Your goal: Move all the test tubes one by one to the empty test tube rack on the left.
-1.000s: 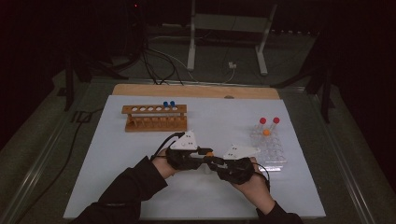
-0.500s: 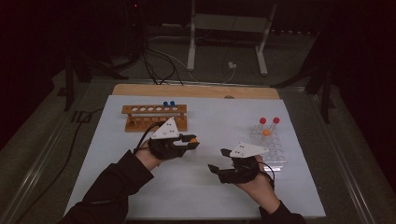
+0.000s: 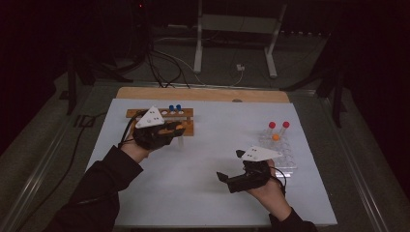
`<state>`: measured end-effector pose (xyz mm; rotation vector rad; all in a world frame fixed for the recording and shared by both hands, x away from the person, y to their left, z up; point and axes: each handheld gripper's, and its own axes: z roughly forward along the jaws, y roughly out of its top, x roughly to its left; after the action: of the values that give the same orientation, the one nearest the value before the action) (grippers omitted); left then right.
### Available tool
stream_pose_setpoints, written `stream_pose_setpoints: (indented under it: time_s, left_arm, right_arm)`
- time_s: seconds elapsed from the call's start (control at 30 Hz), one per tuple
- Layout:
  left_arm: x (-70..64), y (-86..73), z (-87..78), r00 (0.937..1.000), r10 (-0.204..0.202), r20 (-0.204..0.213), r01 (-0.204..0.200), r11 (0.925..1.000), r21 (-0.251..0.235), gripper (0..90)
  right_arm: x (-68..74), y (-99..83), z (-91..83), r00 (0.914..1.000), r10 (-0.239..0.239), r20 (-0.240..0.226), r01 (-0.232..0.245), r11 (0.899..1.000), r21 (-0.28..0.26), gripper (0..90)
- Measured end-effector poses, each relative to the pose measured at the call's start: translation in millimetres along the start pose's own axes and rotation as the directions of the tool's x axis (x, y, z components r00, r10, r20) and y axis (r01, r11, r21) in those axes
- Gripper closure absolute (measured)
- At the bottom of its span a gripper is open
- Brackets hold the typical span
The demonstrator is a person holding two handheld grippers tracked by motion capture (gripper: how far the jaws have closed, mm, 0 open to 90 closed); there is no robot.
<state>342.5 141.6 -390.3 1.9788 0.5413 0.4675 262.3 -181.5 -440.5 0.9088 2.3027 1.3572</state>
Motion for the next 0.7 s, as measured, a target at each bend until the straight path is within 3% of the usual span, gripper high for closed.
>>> stream_pose_setpoints:
  time_s: [0.2, 0.37, 0.7]
  left_arm:
    - [19.1, 1.7, -7.5, 0.9971, -0.024, -0.072, 0.024, 0.9997, -0.001, 71.7]
    - [35.9, 6.2, -11.8, 0.9898, -0.038, -0.137, 0.037, 0.9993, -0.01, 71.7]
    - [65.1, 14.4, -3.8, 0.9664, -0.078, -0.245, 0.071, 0.9968, -0.038, 71.7]
  right_arm:
    - [-0.4, 0.2, -2.2, 1.0, 0.002, -0.003, -0.002, 1.0, -0.008, 0.5]
    - [-0.1, 0.8, -3.8, 0.9999, -0.004, -0.01, 0.004, 1.0, -0.02, 0.0]
    - [-1.2, 0.8, -4.5, 0.9999, -0.005, -0.013, 0.005, 1.0, -0.022, 0.0]
